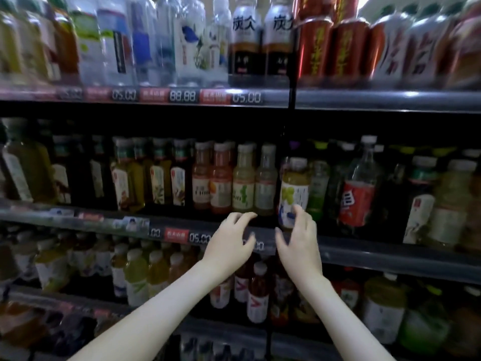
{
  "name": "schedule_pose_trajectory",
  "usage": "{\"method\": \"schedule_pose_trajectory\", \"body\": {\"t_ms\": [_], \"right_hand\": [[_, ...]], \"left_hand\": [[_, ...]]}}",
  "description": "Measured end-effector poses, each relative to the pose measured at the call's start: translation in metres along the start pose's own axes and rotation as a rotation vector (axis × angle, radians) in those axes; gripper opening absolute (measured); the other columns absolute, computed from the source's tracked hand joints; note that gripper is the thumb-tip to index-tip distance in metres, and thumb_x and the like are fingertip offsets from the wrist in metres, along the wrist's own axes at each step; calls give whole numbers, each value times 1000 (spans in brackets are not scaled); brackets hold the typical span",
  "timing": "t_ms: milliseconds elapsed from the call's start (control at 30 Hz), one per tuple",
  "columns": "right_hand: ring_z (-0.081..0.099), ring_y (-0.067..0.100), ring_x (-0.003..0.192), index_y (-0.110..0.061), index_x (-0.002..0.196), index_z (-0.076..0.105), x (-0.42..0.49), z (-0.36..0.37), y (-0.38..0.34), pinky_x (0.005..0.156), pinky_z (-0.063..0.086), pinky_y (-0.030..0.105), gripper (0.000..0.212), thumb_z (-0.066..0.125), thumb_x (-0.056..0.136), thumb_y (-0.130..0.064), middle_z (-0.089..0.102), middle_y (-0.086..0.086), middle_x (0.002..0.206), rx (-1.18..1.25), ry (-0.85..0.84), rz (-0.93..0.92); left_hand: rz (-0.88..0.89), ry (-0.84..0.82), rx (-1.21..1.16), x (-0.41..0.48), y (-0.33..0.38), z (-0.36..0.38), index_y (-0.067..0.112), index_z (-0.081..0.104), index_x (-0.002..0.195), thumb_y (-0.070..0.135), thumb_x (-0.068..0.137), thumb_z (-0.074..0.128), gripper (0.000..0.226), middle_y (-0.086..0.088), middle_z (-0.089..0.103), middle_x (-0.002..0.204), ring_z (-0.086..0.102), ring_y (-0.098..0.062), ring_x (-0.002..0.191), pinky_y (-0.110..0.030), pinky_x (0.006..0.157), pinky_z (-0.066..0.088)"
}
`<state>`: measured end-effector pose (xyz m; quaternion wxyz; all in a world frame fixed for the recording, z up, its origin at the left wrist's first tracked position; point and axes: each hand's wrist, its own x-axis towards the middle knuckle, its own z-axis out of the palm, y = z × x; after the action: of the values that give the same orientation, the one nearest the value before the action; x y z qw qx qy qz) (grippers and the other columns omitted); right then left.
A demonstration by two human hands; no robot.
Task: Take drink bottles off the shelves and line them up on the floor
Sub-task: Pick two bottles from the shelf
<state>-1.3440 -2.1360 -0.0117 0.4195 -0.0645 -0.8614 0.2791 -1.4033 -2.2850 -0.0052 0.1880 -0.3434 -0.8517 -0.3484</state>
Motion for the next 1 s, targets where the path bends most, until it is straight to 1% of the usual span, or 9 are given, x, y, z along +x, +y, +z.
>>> {"method": "schedule_pose_trajectory", "body": {"t_ms": [100, 200, 333, 400, 533, 667, 733, 867, 1000], "right_hand": [[30, 26, 131, -10, 147, 18, 31, 4, 12, 105, 36, 38, 77, 65, 88, -23, 36, 12, 142, 40, 87, 127], [38, 32, 128, -11, 146, 19, 66, 15, 27, 97, 44, 44, 88, 73, 80, -32, 40, 15, 138, 105, 61, 311], [59, 25, 97, -11, 128, 40, 93, 32, 48, 69, 45, 28, 65, 71, 79, -40, 60, 11, 119, 194, -32, 421], [58, 21, 87, -9, 123, 44, 92, 30, 53, 64, 39, 24, 60, 73, 78, -37, 63, 10, 113, 223, -25, 419], [57, 18, 96, -12, 120, 44, 69, 14, 33, 75, 41, 26, 60, 78, 75, -32, 56, 0, 105, 352, 101, 305], [56, -5, 86, -23, 106, 46, 30, 2, -18, 73, 42, 14, 51, 82, 69, -28, 57, -20, 96, 452, 65, 116], [59, -14, 81, -30, 94, 48, 1, 8, -43, 63, 43, 4, 47, 84, 64, -28, 63, -25, 85, 519, -72, 100], [62, -12, 79, -35, 97, 52, -58, 51, -84, 61, 47, 9, 53, 88, 59, -25, 65, -34, 89, 581, -318, 183], [62, -13, 76, -34, 100, 56, -100, 115, -134, 59, 44, 4, 49, 86, 64, -20, 70, -24, 81, 637, -414, 330]], "left_hand": [[-29, 3, 39, 20, -1, 8, 34, 36, 142, 29, 96, 48, 48, 8, 37, 140, 41, -9, 124, -18, 85, 39], [-37, 39, 88, 31, -4, 17, 33, 34, 144, 28, 97, 47, 49, 4, 36, 142, 36, -12, 130, -22, 93, 42], [11, 71, 91, 29, -10, 19, 32, 33, 145, 25, 96, 48, 51, 6, 35, 142, 34, -11, 131, -24, 99, 41], [45, 92, 71, 21, -15, 15, 33, 32, 145, 24, 96, 50, 53, 8, 35, 142, 36, -8, 129, -19, 98, 40], [78, 217, 1, -1, -22, -4, 34, 31, 146, 20, 95, 54, 58, 10, 39, 139, 35, 0, 128, -2, 97, 29], [150, 254, -108, -26, -13, -22, 35, 19, 148, 27, 93, 55, 66, 21, 35, 140, 30, 6, 133, -11, 108, 25], [109, 179, -223, -43, -13, -29, 38, 12, 149, 29, 91, 57, 73, 28, 25, 145, 24, 5, 137, -18, 112, 23], [-69, -185, -586, -94, -49, -62, 46, -1, 149, 16, 88, 56, 89, 19, 31, 150, 35, -3, 137, -37, 111, 36], [-192, -280, -426, -137, -112, -105, 56, -10, 143, 20, 81, 69, 107, 26, 31, 149, 44, 3, 127, -31, 101, 46]]}}
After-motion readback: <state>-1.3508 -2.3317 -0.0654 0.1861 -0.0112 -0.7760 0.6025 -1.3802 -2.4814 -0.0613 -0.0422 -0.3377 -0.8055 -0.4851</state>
